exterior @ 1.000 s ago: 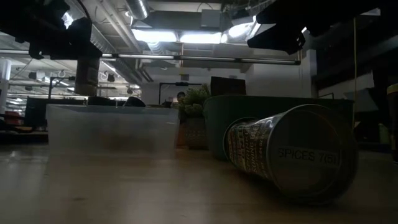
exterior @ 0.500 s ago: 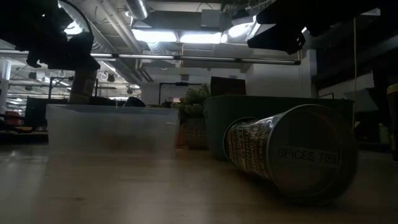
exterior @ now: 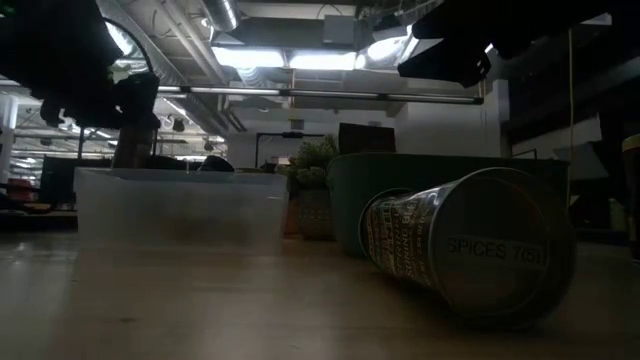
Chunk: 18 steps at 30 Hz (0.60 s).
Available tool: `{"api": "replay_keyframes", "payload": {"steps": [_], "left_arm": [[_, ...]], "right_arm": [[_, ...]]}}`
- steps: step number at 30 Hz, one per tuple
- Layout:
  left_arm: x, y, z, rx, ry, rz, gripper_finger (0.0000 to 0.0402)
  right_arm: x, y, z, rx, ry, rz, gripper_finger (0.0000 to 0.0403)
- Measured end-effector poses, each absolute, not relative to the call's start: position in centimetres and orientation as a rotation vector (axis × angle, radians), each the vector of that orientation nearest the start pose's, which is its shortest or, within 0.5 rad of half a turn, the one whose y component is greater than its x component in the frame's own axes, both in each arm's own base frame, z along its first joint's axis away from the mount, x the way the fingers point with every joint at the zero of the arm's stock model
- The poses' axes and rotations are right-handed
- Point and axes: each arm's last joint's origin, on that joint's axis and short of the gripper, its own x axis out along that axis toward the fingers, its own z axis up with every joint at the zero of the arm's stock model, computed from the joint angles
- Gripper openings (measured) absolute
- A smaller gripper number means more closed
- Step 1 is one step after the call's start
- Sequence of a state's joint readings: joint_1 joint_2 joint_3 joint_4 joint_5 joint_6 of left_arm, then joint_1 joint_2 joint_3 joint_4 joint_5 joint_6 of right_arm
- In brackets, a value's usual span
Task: Sort spices by type
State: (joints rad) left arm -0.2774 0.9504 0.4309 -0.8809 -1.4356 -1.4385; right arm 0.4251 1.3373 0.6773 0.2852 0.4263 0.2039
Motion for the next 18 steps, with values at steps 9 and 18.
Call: {"api": "replay_keyframes", "payload": {"steps": [9, 18], "left_arm": [[13.4, -0.6, 16.2, -0.152, 0.078, 1.311, 0.0196], [13.6, -0.7, 15.7, -0.170, 0.156, 1.312, 0.0196]], "right_arm": [[25.7, 10.3, 22.3, 0.047, 0.339, -0.036, 0.0335], [25.7, 10.3, 22.3, 0.046, 0.340, -0.036, 0.0335]]}}
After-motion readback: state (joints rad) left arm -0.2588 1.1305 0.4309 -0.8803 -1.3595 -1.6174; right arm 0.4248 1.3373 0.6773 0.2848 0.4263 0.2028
